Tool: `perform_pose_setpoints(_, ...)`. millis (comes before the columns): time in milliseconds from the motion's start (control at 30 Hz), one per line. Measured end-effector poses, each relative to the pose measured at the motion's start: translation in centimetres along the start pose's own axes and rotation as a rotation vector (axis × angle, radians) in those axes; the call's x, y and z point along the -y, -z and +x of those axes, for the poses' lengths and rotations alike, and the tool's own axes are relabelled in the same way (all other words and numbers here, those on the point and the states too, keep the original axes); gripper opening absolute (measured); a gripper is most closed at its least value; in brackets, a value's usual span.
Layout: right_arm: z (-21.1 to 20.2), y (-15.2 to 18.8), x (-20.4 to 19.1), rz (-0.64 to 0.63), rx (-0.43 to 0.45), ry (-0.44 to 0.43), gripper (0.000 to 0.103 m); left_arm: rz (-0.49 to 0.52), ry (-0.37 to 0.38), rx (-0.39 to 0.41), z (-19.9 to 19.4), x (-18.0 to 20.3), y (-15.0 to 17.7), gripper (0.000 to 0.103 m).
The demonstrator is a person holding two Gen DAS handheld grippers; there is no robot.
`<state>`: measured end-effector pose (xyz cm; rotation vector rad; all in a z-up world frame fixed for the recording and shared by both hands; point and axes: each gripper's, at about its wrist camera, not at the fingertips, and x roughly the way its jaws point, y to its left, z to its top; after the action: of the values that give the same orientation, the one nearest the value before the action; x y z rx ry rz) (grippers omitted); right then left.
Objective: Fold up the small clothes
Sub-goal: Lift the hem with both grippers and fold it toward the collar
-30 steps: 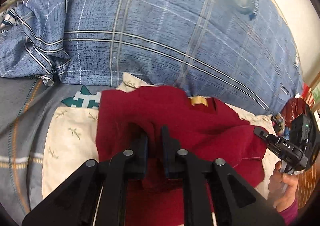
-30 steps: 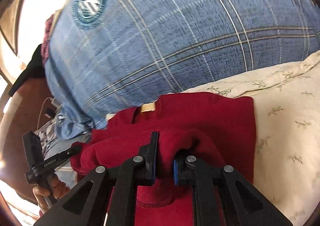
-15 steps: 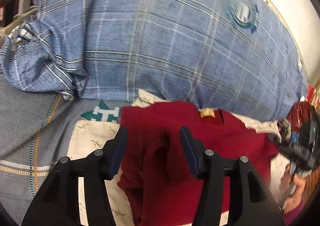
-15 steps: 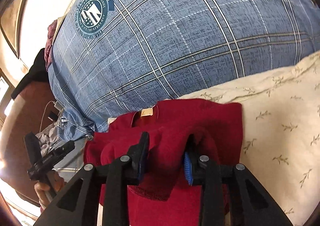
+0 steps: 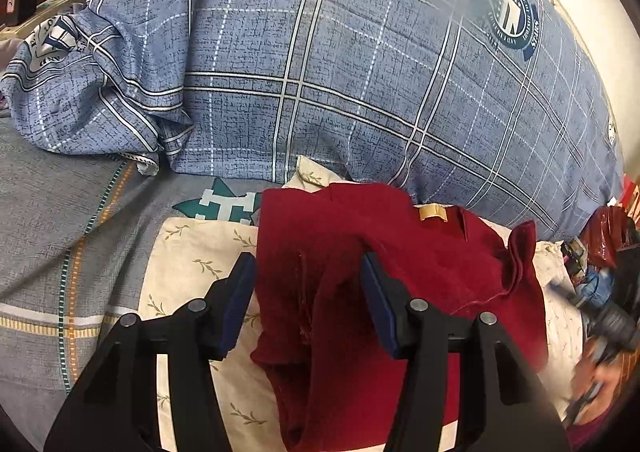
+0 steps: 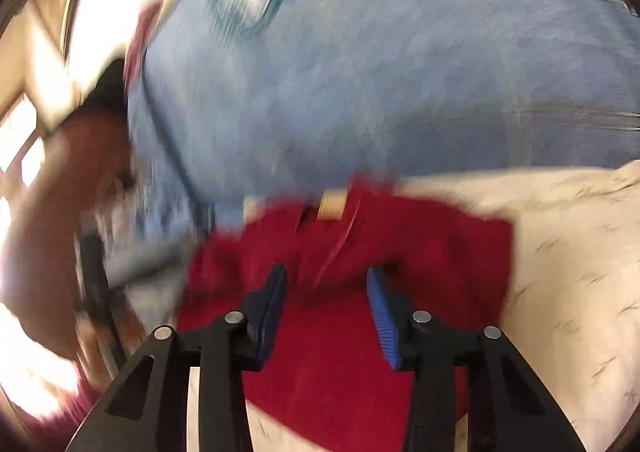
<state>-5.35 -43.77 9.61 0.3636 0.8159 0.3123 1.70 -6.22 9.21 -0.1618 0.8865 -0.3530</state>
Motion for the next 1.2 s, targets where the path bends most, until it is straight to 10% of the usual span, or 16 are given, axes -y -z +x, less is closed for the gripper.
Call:
perform_pose_setpoints(333,6.7,-6.7,6.3,0.157,0.036,0.335,0.038,-0.031,-0.056,0.001,-0.1,-1.8,-0.1,0.052)
perform_pose_setpoints(500,4.6,-4.7,1.3,0.096,0.116,0.226,0.050,-0.054,-0.096,0.044,-0.8,-2.9,-0.7,0.052)
perform_pose_setpoints(700,10.6,-3.0,-8.6,-0.126,-0.054,0.027,0.050,-0.040,-0.078,-0.006,0.2,-2.6,0.1,0.053)
perform_pose_setpoints(900,16.5,-4.1,-12.2,-0.037,-0.102,-0.080,0.050,0.081,-0.138,0.006,0.2,-1.1,0.6,0.053)
perform_pose_setpoints(1033,20.1,-4.6,-14.7,-0.032,-0.174,-0.076,0.068,0.117,-0.212,0.021,0.2,-1.4,0.5,0.053)
perform_pose_setpoints(1100,21.5,-4.6,-15.6,-0.090,-0.201,-0.001,0.060,0.100,-0.216,0.028,0.0,-2.0,0.4,0.053)
perform_pose_setpoints(1167,22.2,-4.4,-16.3,-0.175,-0.198,0.099,0.009,0.073,-0.215,0.021,-0.1,-2.7,0.3,0.053)
perform_pose_setpoints(1200,22.1,-4.4,-16.1,-0.176,-0.198,0.097,0.009,0.060,-0.214,0.015,-0.2,-3.1,0.2,0.053)
